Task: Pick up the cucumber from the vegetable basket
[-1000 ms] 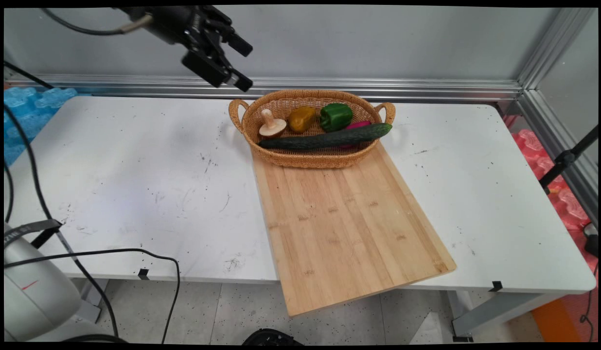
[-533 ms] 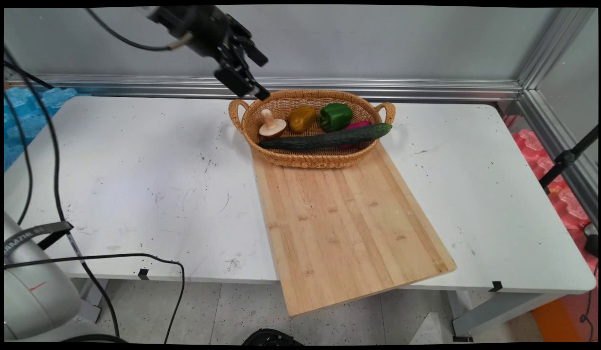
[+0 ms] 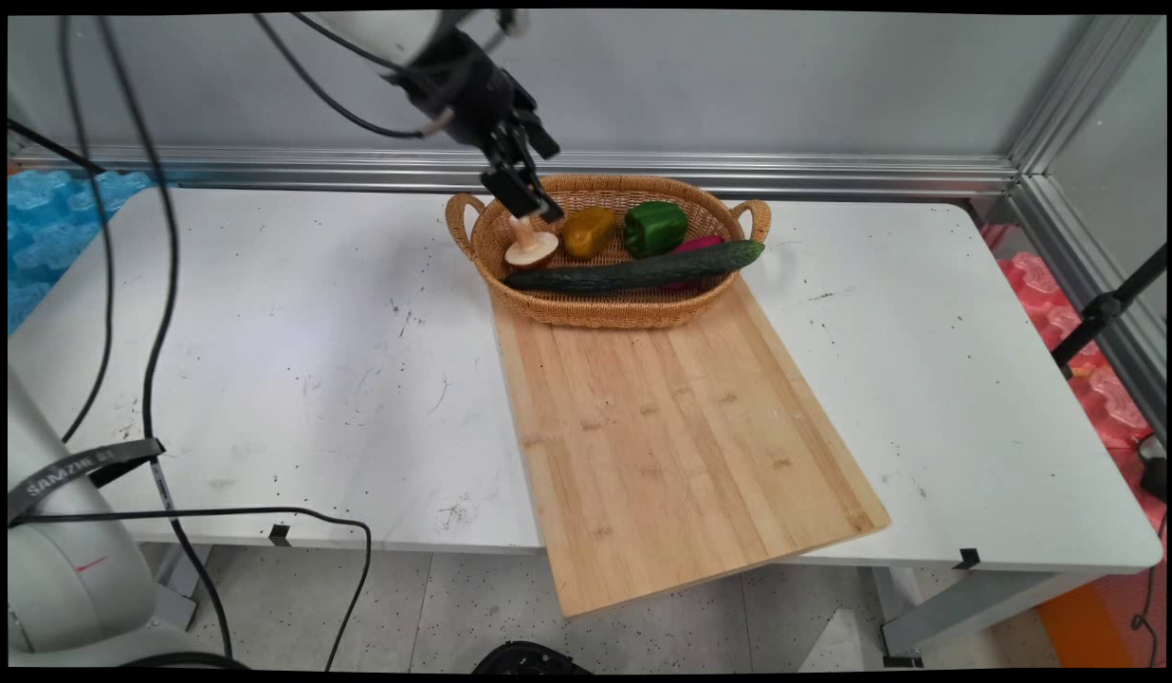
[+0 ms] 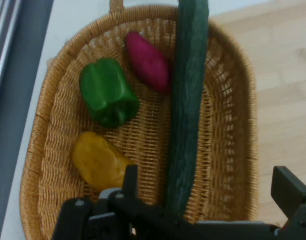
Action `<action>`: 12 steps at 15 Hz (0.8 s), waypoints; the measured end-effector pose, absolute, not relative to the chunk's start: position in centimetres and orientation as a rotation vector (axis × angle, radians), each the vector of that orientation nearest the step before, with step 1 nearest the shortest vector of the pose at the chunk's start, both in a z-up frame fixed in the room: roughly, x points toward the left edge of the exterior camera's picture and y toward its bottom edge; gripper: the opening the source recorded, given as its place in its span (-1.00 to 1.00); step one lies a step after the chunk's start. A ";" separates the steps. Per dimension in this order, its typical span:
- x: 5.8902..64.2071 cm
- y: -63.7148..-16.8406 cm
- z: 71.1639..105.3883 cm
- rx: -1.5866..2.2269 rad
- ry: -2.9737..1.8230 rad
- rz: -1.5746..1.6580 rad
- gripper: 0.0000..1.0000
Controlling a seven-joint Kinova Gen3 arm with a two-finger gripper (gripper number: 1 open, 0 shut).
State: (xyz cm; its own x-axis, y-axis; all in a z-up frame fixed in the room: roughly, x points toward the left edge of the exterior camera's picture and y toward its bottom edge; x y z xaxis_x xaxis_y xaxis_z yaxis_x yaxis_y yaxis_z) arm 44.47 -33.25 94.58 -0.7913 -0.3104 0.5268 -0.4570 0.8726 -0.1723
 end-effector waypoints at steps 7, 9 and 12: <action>40.2 -37.9 89.1 0.512 -2.660 0.369 1.00; 38.8 -39.2 87.4 0.496 -2.688 0.352 1.00; 37.2 -40.8 85.3 0.485 -2.719 0.325 1.00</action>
State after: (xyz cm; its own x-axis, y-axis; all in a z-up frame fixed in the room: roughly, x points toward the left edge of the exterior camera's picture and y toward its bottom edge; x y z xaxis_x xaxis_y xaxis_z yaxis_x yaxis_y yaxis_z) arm 37.20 -40.80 85.27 -0.8768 -0.2891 0.3842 -0.3716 0.9145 -0.1599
